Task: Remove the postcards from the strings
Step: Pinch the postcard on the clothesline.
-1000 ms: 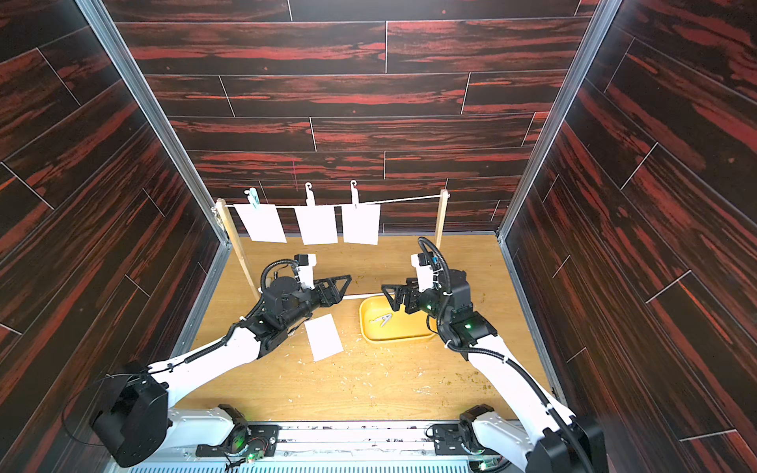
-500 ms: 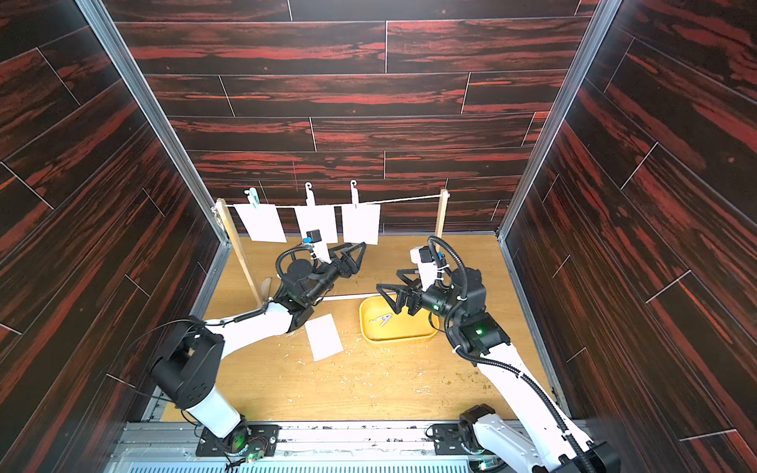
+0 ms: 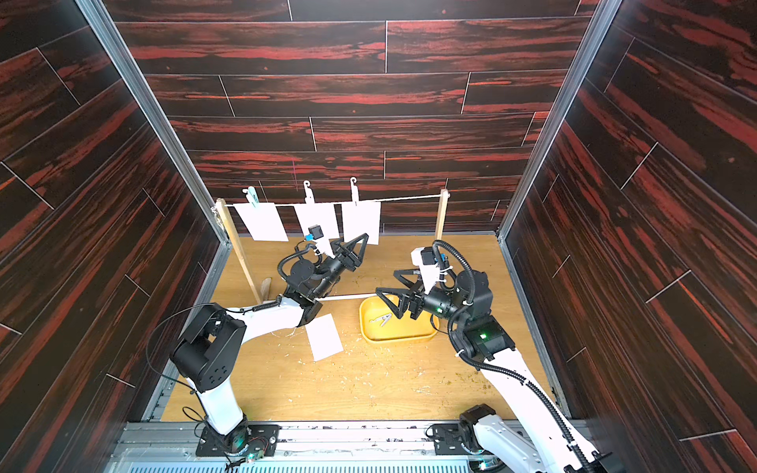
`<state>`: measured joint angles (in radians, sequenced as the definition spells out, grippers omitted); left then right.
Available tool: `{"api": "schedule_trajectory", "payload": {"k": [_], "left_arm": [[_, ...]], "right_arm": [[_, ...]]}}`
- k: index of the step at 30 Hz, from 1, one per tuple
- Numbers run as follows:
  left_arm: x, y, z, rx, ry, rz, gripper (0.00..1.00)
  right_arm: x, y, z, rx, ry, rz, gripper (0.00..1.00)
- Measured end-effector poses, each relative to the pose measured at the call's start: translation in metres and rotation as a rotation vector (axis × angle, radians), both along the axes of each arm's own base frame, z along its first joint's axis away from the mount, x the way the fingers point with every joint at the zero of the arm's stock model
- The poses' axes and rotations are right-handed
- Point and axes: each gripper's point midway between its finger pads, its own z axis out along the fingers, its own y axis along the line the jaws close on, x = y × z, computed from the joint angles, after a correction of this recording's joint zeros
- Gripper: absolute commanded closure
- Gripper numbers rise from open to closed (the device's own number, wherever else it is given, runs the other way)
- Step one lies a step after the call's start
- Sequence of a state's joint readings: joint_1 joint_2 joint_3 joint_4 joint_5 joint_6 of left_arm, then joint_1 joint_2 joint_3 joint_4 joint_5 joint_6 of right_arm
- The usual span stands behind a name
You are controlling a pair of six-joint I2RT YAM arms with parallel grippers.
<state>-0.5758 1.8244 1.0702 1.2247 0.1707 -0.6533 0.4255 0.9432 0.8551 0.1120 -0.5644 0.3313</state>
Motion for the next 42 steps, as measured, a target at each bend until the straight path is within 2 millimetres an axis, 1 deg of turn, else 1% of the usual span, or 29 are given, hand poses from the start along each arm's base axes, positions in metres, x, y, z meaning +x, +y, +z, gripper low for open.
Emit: {"api": "schedule_trajectory", "payload": {"k": [2, 4, 7, 9, 11, 13, 16, 19, 23, 25, 27, 30, 33, 36, 38, 42], "left_arm": [[-0.003, -0.001, 0.005, -0.013, -0.017, -0.016, 0.54], [-0.006, -0.001, 0.009, -0.020, -0.033, -0.028, 0.63], [-0.009, -0.003, 0.011, -0.023, -0.041, -0.047, 0.80], [-0.011, -0.004, 0.011, -0.027, -0.040, -0.060, 0.86], [-0.012, -0.004, 0.013, -0.029, -0.039, -0.068, 0.89], [-0.015, -0.005, 0.015, -0.033, -0.039, -0.074, 0.99], [-0.019, -0.003, 0.017, -0.035, -0.030, -0.080, 1.00], [-0.024, -0.002, 0.023, -0.042, -0.025, -0.088, 1.00], [-0.029, -0.001, 0.029, -0.052, -0.020, -0.104, 1.00], [-0.030, -0.002, 0.029, -0.053, -0.013, -0.111, 1.00], [-0.030, -0.003, 0.027, -0.051, -0.001, -0.119, 1.00], [-0.030, -0.004, 0.023, -0.046, 0.018, -0.127, 1.00], [-0.030, -0.004, 0.020, -0.046, 0.034, -0.134, 1.00], [-0.030, -0.005, 0.019, -0.048, 0.043, -0.144, 1.00], [-0.031, -0.006, 0.019, -0.047, 0.047, -0.151, 1.00], [-0.031, -0.007, 0.018, -0.046, 0.051, -0.158, 1.00]], "right_arm": [[0.000, 0.000, 0.000, -0.001, 0.000, -0.001, 0.07], [0.001, 0.000, -0.001, -0.002, 0.000, -0.004, 0.08], [0.002, 0.000, -0.004, -0.006, 0.005, -0.007, 0.08], [0.002, 0.000, -0.006, -0.009, 0.011, -0.009, 0.09], [0.003, 0.000, -0.007, -0.012, 0.010, -0.013, 0.10], [0.005, 0.000, -0.007, -0.020, 0.012, -0.016, 0.11], [0.009, 0.002, 0.000, -0.034, 0.007, -0.013, 0.14], [0.016, 0.006, 0.021, -0.045, -0.024, -0.003, 0.16], [0.028, 0.014, 0.066, -0.052, -0.114, 0.012, 0.16], [0.036, 0.017, 0.089, -0.055, -0.157, 0.020, 0.16], [0.047, 0.022, 0.111, -0.056, -0.198, 0.031, 0.15], [0.069, 0.025, 0.137, -0.051, -0.243, 0.044, 0.15], [0.090, 0.027, 0.153, -0.044, -0.259, 0.065, 0.15], [0.108, 0.030, 0.162, -0.035, -0.268, 0.101, 0.15], [0.120, 0.034, 0.163, -0.025, -0.262, 0.128, 0.14], [0.140, 0.045, 0.160, 0.002, -0.227, 0.194, 0.15]]}}
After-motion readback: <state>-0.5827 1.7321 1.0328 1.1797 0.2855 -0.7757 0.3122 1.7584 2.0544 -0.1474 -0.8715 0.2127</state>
